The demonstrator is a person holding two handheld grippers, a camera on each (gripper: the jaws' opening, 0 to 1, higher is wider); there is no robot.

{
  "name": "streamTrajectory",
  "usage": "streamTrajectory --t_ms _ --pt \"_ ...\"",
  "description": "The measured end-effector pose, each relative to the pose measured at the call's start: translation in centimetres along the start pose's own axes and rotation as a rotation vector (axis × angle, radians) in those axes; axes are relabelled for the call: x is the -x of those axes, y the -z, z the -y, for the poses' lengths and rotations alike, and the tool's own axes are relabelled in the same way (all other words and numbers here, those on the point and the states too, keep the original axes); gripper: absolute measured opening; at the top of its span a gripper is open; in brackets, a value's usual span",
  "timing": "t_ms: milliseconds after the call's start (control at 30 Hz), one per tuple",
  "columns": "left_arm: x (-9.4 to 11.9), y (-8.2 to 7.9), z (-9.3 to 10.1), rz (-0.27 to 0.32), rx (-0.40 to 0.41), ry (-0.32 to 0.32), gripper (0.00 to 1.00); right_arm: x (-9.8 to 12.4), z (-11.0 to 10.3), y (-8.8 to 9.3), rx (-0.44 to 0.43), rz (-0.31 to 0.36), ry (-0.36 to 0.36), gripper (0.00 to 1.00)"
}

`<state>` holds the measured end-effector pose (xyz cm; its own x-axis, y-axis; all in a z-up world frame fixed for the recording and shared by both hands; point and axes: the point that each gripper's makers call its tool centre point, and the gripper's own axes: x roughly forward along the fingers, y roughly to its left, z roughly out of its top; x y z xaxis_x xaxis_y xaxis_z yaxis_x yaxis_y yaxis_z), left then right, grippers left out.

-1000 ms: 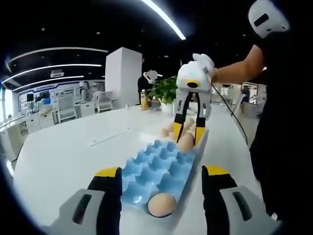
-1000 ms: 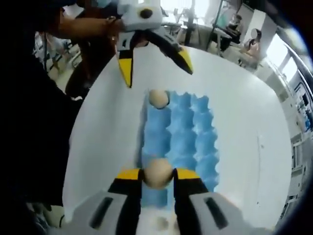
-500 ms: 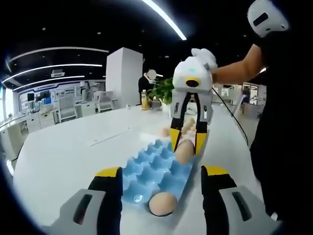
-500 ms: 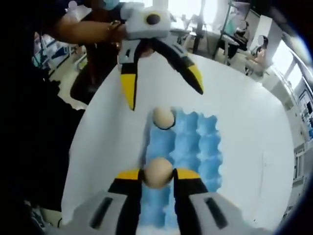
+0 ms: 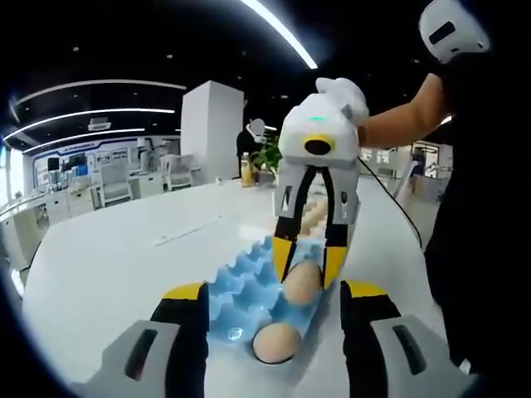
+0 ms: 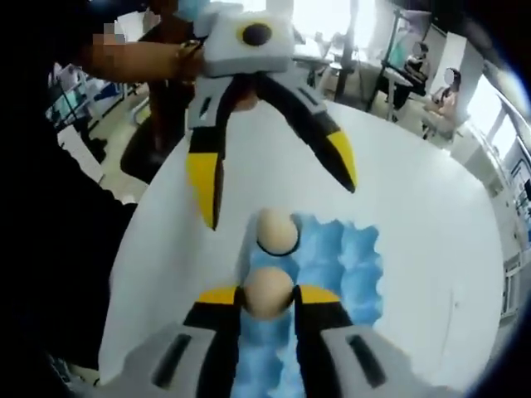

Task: Place the egg into an empty slot of the egg tray after lifting it from the table, then release the egg inside the slot.

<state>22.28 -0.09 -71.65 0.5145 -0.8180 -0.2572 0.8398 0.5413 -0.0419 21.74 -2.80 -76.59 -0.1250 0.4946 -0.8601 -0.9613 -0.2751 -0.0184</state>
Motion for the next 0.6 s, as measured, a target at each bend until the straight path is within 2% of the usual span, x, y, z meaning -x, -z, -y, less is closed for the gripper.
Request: streamTrajectory --t_ms 600 --pt "0.3 -0.2 -0.2 0.011 0.004 -0.008 0.64 -1.6 0.3 0.4 -0.02 -0.015 -0.022 0.25"
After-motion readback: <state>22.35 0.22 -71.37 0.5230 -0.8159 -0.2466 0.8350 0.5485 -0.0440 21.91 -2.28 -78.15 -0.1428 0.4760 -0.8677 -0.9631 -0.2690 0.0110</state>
